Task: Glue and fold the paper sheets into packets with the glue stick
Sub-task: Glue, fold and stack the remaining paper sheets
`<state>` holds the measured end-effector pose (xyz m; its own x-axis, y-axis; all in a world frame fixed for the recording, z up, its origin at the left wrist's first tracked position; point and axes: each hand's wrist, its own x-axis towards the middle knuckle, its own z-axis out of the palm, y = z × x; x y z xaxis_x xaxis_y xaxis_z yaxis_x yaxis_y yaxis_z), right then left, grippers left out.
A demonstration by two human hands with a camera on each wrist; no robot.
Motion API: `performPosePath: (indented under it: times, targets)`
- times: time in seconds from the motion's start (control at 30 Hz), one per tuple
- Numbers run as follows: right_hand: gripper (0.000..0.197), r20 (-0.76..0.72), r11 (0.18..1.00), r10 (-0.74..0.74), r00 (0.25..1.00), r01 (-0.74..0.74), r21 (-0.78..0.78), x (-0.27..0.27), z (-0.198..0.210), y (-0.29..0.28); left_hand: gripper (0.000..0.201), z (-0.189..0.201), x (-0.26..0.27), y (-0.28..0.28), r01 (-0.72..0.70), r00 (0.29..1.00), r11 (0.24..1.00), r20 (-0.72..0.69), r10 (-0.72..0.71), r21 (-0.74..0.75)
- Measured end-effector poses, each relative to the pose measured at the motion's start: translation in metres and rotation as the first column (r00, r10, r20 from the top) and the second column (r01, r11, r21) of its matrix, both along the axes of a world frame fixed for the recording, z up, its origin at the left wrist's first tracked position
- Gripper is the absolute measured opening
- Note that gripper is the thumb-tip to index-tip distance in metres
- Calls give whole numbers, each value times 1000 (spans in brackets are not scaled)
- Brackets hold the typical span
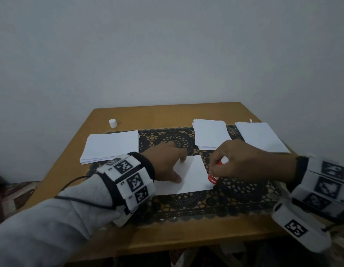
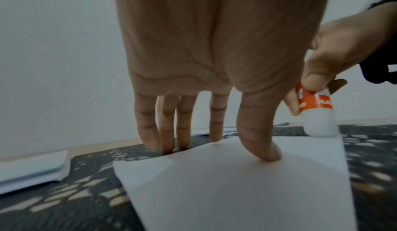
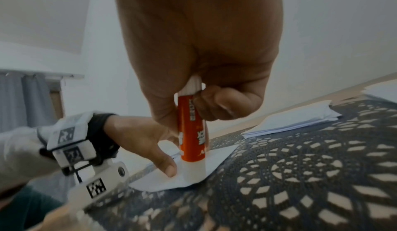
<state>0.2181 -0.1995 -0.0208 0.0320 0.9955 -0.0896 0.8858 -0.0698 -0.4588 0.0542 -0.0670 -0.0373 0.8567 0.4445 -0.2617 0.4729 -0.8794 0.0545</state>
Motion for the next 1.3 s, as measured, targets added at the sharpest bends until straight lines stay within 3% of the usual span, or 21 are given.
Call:
performPosePath:
  times: [0.17,0.33,0.63,0.77,0.87,0.93,1.03,1.07,1.2,1.3]
  targets:
    - [20,-90,997,-26,996,32,66,15,17,-7,75,3,6,10,-55,995,998,-80,56,13]
    - [20,-102,992,-73,992,83,97,26,24,-9,64,5,9,17,-88,990,996,-114,85,-25]
    - [19,-121,991,-74,990,87,104,27,19,-14,68,8,4,21,-179,982,968,-91,165,-177]
    - [19,-139,991,-67,988,82,104,26,17,-15,33,6,-1,19,-174,985,967,-19,173,-184]
    - [18,-141,990,-59,988,76,120,24,16,-15,23,7,-7,22,-193,975,961,75,211,-200]
    - [18,-127,987,-64,990,81,138,22,15,-12,34,9,-13,24,-227,952,939,145,270,-258]
    - [18,-100,978,-112,989,127,166,20,12,-3,78,10,-22,20,-224,913,929,269,306,-293]
    - [17,-97,975,-124,988,139,176,19,12,1,84,11,-25,19,-218,914,937,281,295,-274]
    - [17,-68,970,-149,986,160,185,15,8,18,52,7,-33,16,-226,943,946,192,273,-233]
    - [18,-67,967,-135,989,146,209,6,5,29,49,0,-36,14,-254,946,937,139,293,-241]
